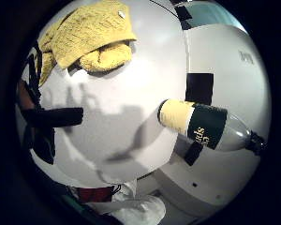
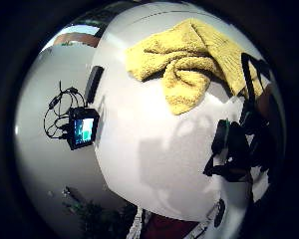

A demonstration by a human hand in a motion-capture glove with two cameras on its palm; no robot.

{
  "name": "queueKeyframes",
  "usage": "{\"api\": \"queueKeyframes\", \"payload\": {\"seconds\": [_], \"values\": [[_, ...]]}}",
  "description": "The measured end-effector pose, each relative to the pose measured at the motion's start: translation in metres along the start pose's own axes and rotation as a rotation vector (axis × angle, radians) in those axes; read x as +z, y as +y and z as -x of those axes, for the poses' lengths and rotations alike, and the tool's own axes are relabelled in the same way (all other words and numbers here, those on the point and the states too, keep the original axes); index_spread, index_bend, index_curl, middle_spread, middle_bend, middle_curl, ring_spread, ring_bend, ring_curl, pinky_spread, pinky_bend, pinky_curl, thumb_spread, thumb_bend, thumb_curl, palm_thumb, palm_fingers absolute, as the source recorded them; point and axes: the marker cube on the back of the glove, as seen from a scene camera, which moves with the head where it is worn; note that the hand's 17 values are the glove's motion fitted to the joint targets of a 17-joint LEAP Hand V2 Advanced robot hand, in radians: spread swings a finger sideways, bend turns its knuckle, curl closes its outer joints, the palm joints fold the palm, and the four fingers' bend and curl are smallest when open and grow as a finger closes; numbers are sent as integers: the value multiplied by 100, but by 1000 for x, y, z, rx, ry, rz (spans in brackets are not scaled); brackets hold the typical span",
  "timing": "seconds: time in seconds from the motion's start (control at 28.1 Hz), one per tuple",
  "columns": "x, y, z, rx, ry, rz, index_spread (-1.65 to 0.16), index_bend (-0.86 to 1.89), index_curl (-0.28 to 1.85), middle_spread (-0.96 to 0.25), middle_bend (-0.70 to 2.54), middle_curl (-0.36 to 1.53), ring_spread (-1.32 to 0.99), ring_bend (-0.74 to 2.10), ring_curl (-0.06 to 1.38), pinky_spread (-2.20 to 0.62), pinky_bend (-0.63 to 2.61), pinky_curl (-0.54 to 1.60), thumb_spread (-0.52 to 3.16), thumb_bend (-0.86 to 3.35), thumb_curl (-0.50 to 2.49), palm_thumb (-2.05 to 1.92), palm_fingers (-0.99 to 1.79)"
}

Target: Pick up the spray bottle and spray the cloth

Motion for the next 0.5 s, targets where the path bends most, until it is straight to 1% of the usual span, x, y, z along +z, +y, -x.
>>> {"api": "queueKeyframes", "payload": {"seconds": [0.18, 0.28, 0.39, 0.46, 0.5], "values": [[2, 1, 0, 0, 1, 8, -14, 25, 26, -7, 69, 29, -12, 75, 33, -17, 83, 33, 60, 38, 29, 80, 135], [1, 7, 6, -31, -19, 0, -15, 25, 29, -7, 70, 32, -12, 76, 35, -17, 85, 36, 65, 35, 32, 82, 133], [-3, 27, 19, -147, -106, -62, -15, 24, 31, -7, 72, 34, -13, 76, 37, -18, 86, 38, 68, 31, 34, 82, 129], [-10, 50, 26, -279, -213, -158, -17, 19, 31, -8, 67, 34, -13, 74, 38, -19, 90, 41, 70, 28, 35, 81, 117], [-15, 62, 26, -353, -270, -235, -17, 16, 31, -8, 65, 34, -13, 74, 38, -19, 91, 41, 71, 27, 36, 81, 113]]}}
